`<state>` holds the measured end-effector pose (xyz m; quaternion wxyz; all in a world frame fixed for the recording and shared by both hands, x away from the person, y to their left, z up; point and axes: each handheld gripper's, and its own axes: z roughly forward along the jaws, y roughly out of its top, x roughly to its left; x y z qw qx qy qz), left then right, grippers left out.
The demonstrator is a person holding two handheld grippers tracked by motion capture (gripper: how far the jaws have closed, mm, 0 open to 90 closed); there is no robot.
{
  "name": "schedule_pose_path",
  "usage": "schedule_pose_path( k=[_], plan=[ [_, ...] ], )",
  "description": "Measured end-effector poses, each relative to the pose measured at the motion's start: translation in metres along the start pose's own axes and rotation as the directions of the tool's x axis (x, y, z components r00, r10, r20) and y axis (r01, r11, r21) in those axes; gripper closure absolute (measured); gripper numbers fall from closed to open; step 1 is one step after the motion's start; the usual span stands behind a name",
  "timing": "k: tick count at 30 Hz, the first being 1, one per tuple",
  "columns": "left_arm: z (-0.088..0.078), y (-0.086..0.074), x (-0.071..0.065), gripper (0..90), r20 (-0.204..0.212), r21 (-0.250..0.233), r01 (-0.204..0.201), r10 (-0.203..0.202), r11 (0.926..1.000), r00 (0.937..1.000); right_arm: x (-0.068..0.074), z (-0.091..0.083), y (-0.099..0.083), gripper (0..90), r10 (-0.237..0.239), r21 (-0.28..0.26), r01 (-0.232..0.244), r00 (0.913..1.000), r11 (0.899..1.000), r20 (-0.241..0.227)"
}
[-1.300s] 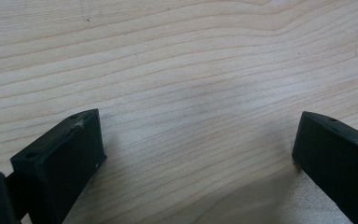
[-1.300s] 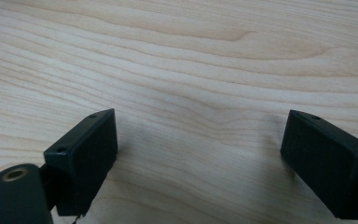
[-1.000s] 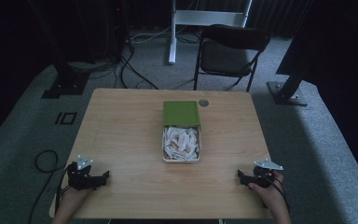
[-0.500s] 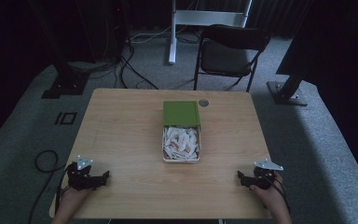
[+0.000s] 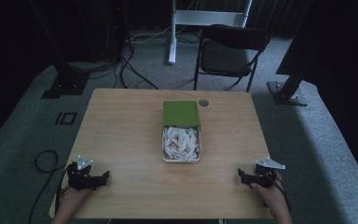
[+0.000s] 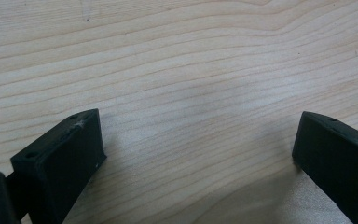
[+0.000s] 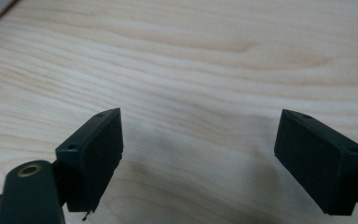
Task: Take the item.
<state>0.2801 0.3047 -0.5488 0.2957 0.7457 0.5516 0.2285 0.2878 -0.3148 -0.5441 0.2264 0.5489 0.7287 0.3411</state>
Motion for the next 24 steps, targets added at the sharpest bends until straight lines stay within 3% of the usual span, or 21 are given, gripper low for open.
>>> schedule_pose_path(
  k=[9,14,24],
  plan=[
    [0.000,0.000,0.000,2.8,0.000,0.000,0.000,0.000,1.0000,1.0000,0.006,-0.012,0.024,13.7,-0.024,-0.048,0.023,0.9994,0.999,-0.024],
    [0.000,0.000,0.000,2.7,0.000,0.000,0.000,0.000,1.0000,1.0000,0.011,-0.017,0.034,13.7,-0.012,-0.094,0.007,0.9982,0.996,-0.058],
    [0.000,0.000,0.000,2.7,0.000,0.000,0.000,0.000,1.0000,1.0000,0.025,-0.023,0.058,13.7,-0.068,-0.129,0.057,0.9943,0.990,-0.082]
  ],
)
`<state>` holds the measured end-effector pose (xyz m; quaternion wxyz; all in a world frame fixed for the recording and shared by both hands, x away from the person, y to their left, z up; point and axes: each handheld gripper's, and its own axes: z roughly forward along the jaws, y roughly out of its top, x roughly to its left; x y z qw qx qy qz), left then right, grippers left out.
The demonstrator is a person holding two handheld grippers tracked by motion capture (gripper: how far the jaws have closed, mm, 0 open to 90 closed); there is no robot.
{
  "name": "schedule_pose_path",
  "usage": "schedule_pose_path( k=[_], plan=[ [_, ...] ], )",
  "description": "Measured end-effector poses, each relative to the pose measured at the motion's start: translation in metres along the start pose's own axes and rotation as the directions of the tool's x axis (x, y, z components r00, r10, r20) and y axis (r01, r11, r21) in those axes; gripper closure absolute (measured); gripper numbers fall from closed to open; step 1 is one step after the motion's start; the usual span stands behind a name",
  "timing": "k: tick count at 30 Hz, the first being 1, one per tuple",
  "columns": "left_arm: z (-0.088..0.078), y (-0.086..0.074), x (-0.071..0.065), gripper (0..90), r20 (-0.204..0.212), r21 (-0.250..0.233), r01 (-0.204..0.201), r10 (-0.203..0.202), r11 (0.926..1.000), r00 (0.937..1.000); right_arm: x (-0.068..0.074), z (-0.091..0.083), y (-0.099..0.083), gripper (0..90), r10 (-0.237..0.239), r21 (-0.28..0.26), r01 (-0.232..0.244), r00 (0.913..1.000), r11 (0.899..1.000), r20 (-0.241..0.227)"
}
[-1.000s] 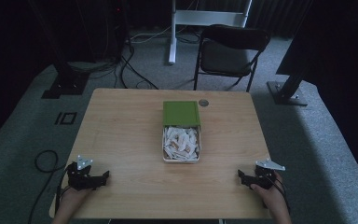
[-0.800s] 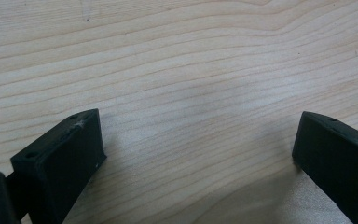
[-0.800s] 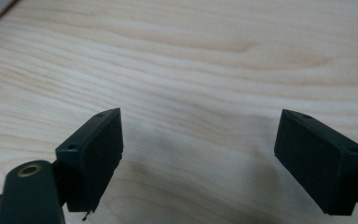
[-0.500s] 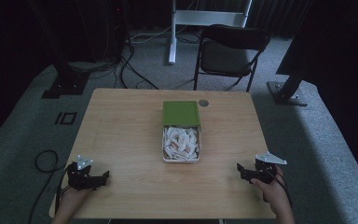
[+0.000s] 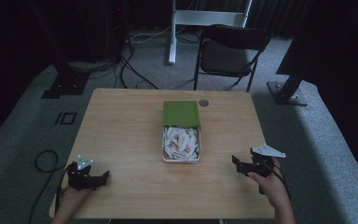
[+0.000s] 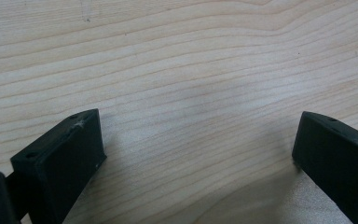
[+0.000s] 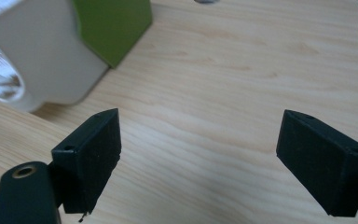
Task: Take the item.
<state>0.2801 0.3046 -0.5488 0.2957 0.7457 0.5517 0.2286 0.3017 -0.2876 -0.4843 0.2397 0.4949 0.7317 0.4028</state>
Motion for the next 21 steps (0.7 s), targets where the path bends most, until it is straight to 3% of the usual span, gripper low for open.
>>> schedule_pose_path(
  k=[7,15,21],
  plan=[
    [0.000,0.000,0.000,2.7,0.000,-0.001,0.002,-0.002,1.0000,1.0000,0.012,0.003,0.014,14.0,0.015,-0.036,-0.017,0.9979,0.999,-0.063],
    [0.000,0.000,0.000,2.8,0.000,-0.001,0.002,-0.002,1.0000,1.0000,0.033,0.010,0.036,15.4,-0.077,-0.063,0.070,0.9907,0.996,-0.112],
    [0.000,0.000,0.000,2.7,0.000,-0.001,0.002,-0.002,1.0000,1.0000,0.046,0.013,0.046,15.4,-0.107,-0.085,0.096,0.9849,0.992,-0.136]
  ],
)
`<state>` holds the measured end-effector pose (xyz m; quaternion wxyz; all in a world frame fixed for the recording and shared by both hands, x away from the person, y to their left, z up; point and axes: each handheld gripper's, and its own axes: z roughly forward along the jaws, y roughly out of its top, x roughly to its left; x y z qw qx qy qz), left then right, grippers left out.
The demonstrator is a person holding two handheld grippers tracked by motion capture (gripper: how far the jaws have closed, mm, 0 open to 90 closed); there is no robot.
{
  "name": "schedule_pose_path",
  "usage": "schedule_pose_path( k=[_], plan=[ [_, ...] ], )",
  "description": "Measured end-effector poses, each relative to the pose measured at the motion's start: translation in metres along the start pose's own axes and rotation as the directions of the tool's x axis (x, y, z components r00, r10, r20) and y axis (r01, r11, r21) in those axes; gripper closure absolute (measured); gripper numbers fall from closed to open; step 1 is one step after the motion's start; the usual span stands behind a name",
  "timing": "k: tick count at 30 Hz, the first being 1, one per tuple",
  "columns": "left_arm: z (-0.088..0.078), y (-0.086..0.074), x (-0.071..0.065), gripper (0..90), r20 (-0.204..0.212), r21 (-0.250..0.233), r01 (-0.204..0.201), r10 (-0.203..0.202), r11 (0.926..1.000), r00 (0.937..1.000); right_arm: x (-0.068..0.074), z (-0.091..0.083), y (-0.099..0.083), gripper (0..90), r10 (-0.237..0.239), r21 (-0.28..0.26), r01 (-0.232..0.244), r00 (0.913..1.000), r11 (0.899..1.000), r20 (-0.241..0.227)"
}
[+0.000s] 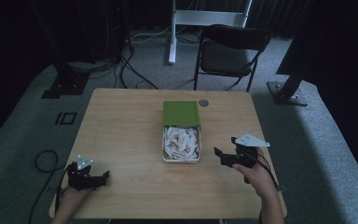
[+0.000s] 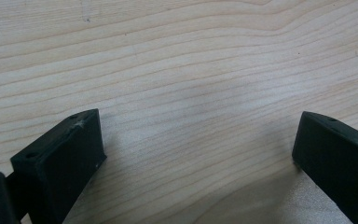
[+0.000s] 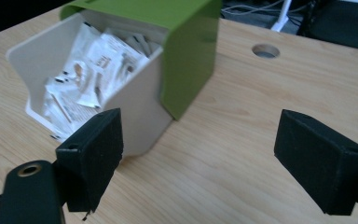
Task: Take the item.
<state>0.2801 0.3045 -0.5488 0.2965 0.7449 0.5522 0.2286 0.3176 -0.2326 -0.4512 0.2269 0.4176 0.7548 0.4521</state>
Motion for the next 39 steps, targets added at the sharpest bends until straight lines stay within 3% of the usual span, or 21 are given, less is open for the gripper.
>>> schedule_pose_path(
  k=[3,5,13,19,22,27,31,34,39],
  plan=[
    [0.000,0.000,0.000,2.7,0.000,0.000,0.000,0.000,1.0000,1.0000,0.006,0.005,0.007,16.6,-0.017,-0.006,0.017,0.9995,1.000,-0.026],
    [0.000,0.000,0.000,2.7,0.000,0.000,0.000,0.000,1.0000,1.0000,0.011,0.007,0.011,21.9,-0.035,-0.012,0.035,0.9985,0.999,-0.043],
    [0.000,0.000,0.000,2.7,0.000,0.000,0.002,-0.002,1.0000,1.0000,0.030,0.022,0.029,22.1,-0.077,-0.024,0.075,0.9904,0.997,-0.115],
    [0.000,0.000,0.000,2.7,0.000,0.000,0.002,-0.002,1.0000,1.0000,0.046,0.036,0.039,25.8,-0.079,-0.013,0.078,0.9797,0.997,-0.184],
    [0.000,0.000,0.000,2.7,0.000,0.000,0.001,-0.001,1.0000,1.0000,0.054,0.041,0.043,30.5,-0.095,-0.010,0.095,0.9764,0.995,-0.194],
    [0.000,0.000,0.000,2.7,-0.001,0.000,-0.001,0.001,1.0000,1.0000,0.068,0.052,0.047,30.6,-0.102,0.006,0.107,0.9620,0.994,-0.253],
    [0.000,0.000,0.000,2.7,-0.001,0.000,-0.002,0.002,1.0000,1.0000,0.076,0.063,0.047,36.6,-0.140,0.034,0.153,0.9584,0.988,-0.249],
    [0.000,0.000,0.000,2.8,0.000,0.000,0.000,0.000,1.0000,1.0000,0.080,0.070,0.046,44.6,-0.127,0.036,0.138,0.9686,0.990,-0.214],
    [0.000,0.000,0.000,2.7,0.000,0.002,-0.001,0.001,1.0000,1.0000,0.085,0.082,0.043,49.6,-0.115,0.062,0.129,0.9767,0.990,-0.181]
  ],
)
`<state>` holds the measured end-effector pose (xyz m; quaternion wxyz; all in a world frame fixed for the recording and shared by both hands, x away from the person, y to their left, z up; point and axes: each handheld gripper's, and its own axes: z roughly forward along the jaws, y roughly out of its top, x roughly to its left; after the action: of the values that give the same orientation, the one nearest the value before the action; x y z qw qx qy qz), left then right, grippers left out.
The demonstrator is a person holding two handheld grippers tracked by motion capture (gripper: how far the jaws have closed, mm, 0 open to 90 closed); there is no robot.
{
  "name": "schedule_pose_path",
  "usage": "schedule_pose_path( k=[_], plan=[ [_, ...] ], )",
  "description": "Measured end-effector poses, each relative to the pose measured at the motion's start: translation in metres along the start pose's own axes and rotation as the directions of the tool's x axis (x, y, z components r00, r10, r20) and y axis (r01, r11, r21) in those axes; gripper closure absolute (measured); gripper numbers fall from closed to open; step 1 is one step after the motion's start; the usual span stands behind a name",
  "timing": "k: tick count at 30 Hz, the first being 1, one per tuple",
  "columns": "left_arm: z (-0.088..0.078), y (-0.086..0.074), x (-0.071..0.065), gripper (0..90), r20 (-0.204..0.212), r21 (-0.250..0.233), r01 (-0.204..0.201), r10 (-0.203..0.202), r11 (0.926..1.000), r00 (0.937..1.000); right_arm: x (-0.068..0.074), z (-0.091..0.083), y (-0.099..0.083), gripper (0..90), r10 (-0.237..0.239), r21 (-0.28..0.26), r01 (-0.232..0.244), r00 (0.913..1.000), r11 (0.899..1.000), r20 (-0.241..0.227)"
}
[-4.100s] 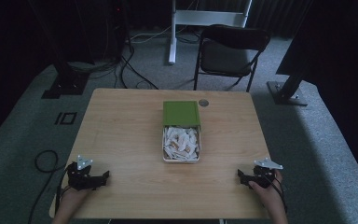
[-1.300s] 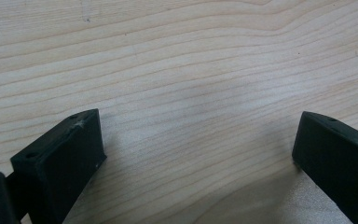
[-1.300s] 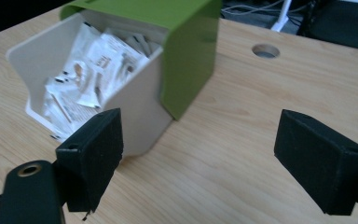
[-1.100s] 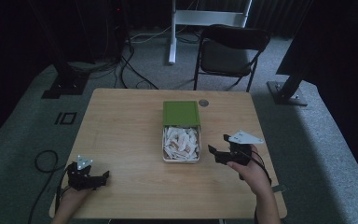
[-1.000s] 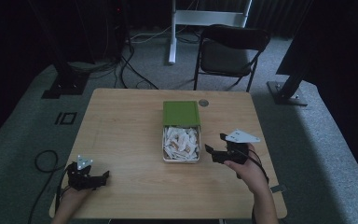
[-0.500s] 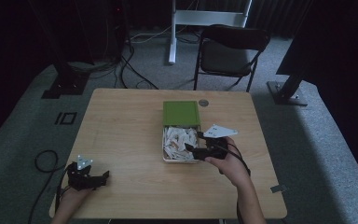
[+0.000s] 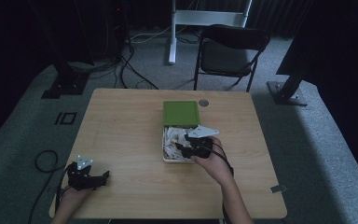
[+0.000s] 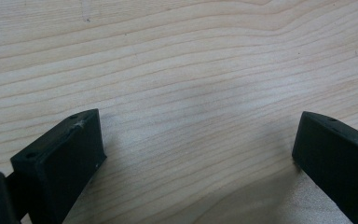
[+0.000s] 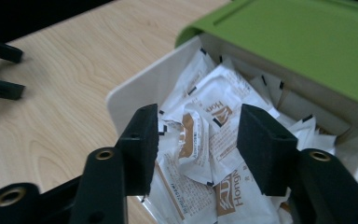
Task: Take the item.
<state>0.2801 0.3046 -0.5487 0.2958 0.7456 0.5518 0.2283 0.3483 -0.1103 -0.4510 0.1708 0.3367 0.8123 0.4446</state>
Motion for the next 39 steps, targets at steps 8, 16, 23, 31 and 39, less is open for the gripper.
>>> schedule_pose_path(
  k=[8,16,23,31,39],
  plan=[
    [0.000,0.000,0.000,2.7,-0.001,-0.001,-0.001,0.001,1.0000,1.0000,0.005,0.019,-0.004,59.2,0.016,0.005,-0.016,0.9997,1.000,0.017],
    [0.000,0.000,0.000,2.8,0.000,-0.001,0.001,-0.001,1.0000,1.0000,0.012,0.039,-0.012,62.4,-0.007,0.057,0.004,0.9985,0.998,0.054],
    [0.000,0.000,0.000,2.7,0.000,-0.001,0.001,-0.001,1.0000,1.0000,0.013,0.047,-0.017,62.4,0.000,0.083,-0.006,0.9969,0.997,0.079],
    [0.000,0.000,0.000,2.8,0.000,-0.002,0.001,-0.001,1.0000,1.0000,0.014,0.055,-0.023,66.3,0.013,0.092,-0.023,0.9942,0.996,0.107],
    [0.000,0.000,0.000,2.8,0.000,-0.001,0.001,-0.001,1.0000,1.0000,0.017,0.058,-0.022,74.4,0.021,0.105,-0.034,0.9915,0.994,0.129]
  ],
)
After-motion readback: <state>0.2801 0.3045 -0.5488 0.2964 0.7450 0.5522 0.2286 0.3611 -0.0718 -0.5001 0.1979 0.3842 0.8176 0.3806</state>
